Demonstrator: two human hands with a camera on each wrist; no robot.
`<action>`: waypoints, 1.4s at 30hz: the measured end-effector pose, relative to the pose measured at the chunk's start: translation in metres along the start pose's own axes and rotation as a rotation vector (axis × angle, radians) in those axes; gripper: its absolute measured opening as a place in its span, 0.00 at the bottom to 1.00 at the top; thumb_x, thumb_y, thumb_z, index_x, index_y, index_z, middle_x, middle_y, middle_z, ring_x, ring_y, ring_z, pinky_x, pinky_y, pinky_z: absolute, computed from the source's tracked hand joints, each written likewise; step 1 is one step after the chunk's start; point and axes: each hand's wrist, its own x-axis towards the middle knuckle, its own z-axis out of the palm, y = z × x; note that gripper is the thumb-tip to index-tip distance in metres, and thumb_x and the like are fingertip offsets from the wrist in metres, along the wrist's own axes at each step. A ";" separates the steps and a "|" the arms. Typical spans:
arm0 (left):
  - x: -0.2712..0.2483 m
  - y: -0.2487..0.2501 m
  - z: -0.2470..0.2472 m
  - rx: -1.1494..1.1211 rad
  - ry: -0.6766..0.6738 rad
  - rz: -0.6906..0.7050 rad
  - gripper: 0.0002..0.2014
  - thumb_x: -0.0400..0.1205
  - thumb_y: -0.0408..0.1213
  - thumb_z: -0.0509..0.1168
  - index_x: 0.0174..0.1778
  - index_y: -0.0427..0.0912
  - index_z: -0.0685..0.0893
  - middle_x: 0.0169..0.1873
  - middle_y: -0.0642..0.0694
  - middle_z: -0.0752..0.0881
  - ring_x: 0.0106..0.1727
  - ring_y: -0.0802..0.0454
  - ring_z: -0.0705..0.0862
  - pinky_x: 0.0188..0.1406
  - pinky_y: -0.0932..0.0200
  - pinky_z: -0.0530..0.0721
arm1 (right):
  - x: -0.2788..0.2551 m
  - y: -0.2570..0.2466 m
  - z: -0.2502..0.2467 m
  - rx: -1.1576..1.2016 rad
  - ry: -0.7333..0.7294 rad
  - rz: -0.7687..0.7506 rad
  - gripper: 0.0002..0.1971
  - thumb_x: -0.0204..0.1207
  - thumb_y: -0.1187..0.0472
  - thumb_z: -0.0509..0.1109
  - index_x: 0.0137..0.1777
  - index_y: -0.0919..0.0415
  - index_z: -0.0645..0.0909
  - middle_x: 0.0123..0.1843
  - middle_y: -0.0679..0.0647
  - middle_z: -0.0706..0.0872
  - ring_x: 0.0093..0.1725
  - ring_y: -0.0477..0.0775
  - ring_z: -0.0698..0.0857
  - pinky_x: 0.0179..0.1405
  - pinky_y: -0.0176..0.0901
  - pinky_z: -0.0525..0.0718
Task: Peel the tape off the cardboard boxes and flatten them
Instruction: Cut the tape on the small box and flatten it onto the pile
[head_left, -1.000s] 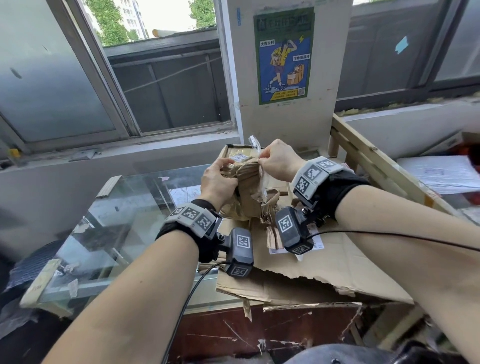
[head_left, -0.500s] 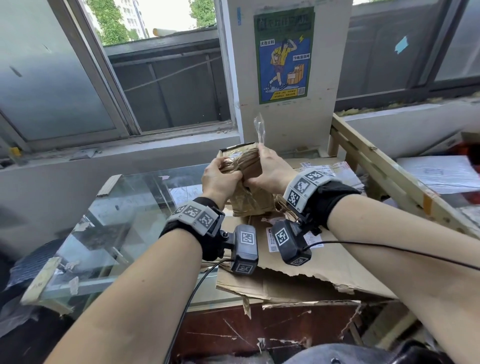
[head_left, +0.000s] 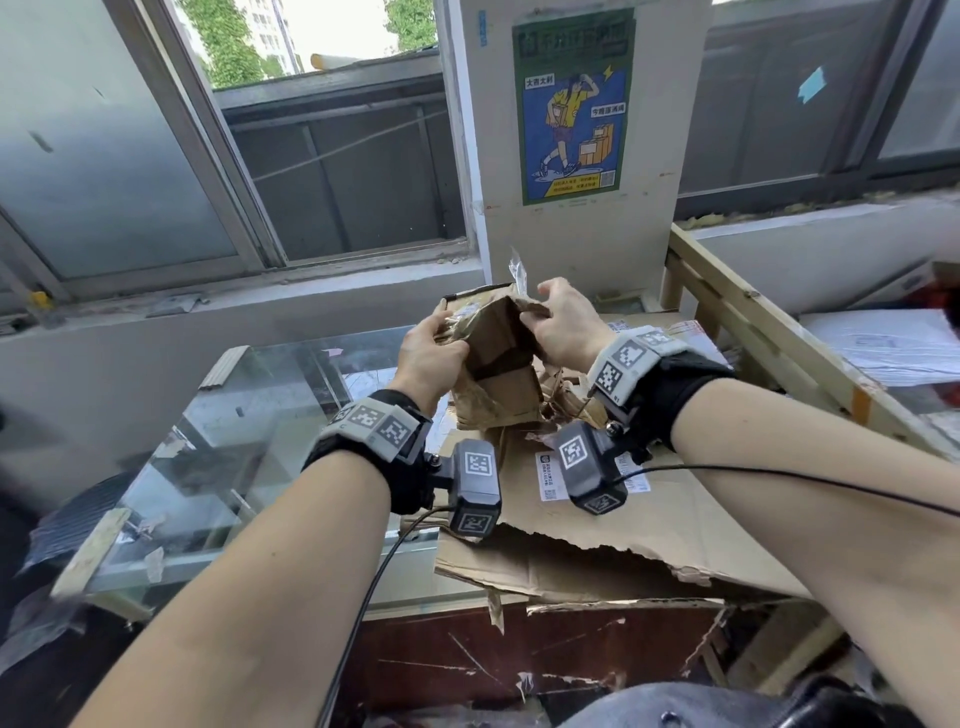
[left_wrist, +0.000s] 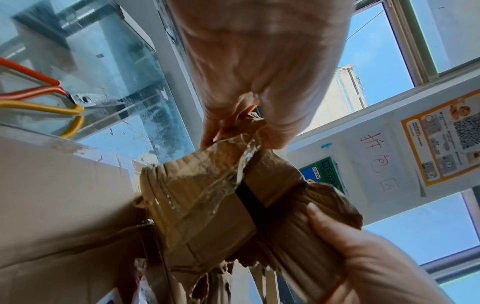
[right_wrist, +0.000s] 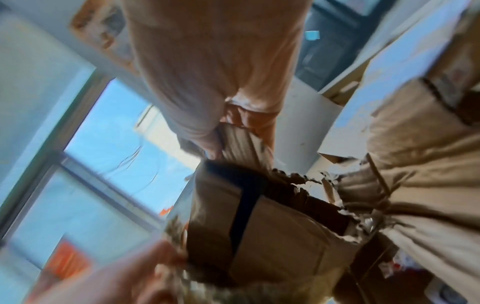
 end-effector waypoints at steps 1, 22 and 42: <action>0.000 -0.001 -0.001 -0.002 -0.007 -0.001 0.28 0.77 0.22 0.56 0.75 0.41 0.76 0.66 0.42 0.82 0.42 0.48 0.82 0.26 0.65 0.77 | 0.004 0.004 0.000 0.065 -0.026 0.009 0.14 0.80 0.63 0.66 0.62 0.68 0.77 0.51 0.60 0.83 0.52 0.59 0.82 0.53 0.50 0.81; -0.008 -0.010 -0.007 0.459 0.167 0.270 0.19 0.75 0.19 0.61 0.58 0.42 0.78 0.51 0.44 0.79 0.51 0.51 0.76 0.43 0.72 0.67 | -0.008 -0.007 0.012 -0.388 -0.367 -0.220 0.49 0.65 0.51 0.79 0.83 0.44 0.55 0.85 0.56 0.47 0.83 0.60 0.46 0.81 0.57 0.48; -0.020 -0.008 -0.002 0.690 0.094 0.675 0.17 0.70 0.23 0.69 0.53 0.39 0.89 0.54 0.43 0.87 0.50 0.40 0.87 0.52 0.50 0.84 | -0.017 0.005 0.032 -0.574 0.061 -0.406 0.10 0.78 0.61 0.63 0.55 0.66 0.76 0.55 0.65 0.85 0.56 0.64 0.82 0.56 0.50 0.75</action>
